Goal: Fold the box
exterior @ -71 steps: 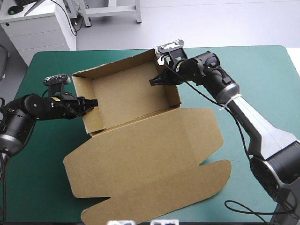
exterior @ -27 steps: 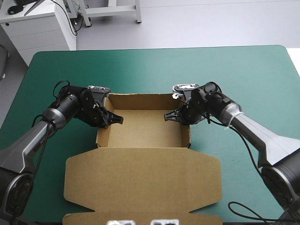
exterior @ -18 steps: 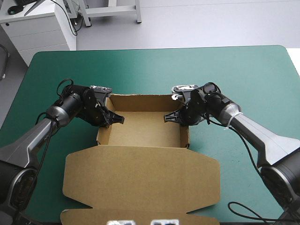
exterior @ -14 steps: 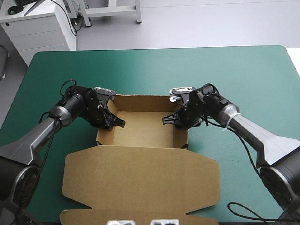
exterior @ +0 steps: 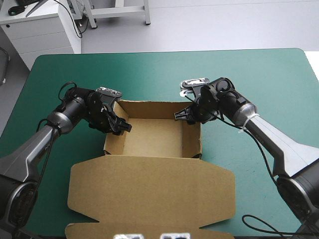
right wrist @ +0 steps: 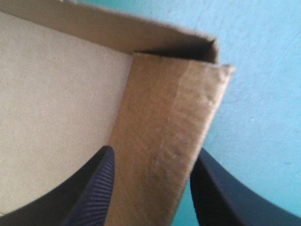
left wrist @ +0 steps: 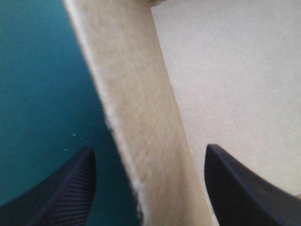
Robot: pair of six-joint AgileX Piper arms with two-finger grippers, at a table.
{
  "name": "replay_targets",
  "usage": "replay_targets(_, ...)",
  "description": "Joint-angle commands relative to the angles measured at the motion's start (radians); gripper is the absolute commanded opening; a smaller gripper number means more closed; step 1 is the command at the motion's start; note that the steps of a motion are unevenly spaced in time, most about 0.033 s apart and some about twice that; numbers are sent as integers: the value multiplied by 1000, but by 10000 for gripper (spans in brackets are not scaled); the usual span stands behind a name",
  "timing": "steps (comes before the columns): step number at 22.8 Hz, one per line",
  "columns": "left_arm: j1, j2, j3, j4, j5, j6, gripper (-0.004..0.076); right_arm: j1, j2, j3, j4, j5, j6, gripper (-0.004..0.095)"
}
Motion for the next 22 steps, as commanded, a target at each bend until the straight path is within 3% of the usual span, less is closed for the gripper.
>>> replay_targets(1,-2,-85,-93,2,28,14,475,1,-41,-114,-81,77,-6,468)
replay_targets(6,-2,-139,-237,2,182,11,474,1,-41,-228,-100,173,-10,468)
replay_targets(7,-2,-159,-286,23,273,15,459,1,-41,-241,-100,197,-10,468)
replay_targets(9,-2,-186,-308,57,292,14,407,1,-41,-246,-102,241,-10,468)
replay_targets(10,-2,-210,-313,62,292,14,365,1,-41,-242,-97,241,-10,468)
replay_targets(12,-2,-289,-313,62,292,14,182,1,-41,-238,-50,241,15,466)
replay_targets(13,-2,-335,-309,58,292,14,46,1,-41,-238,-40,241,19,466)
replay_targets(14,-2,-371,-300,56,292,19,-6,1,-41,-238,-40,241,24,466)
replay_targets(22,-2,-693,13,44,236,18,-8,1,-20,-205,-40,241,61,427)
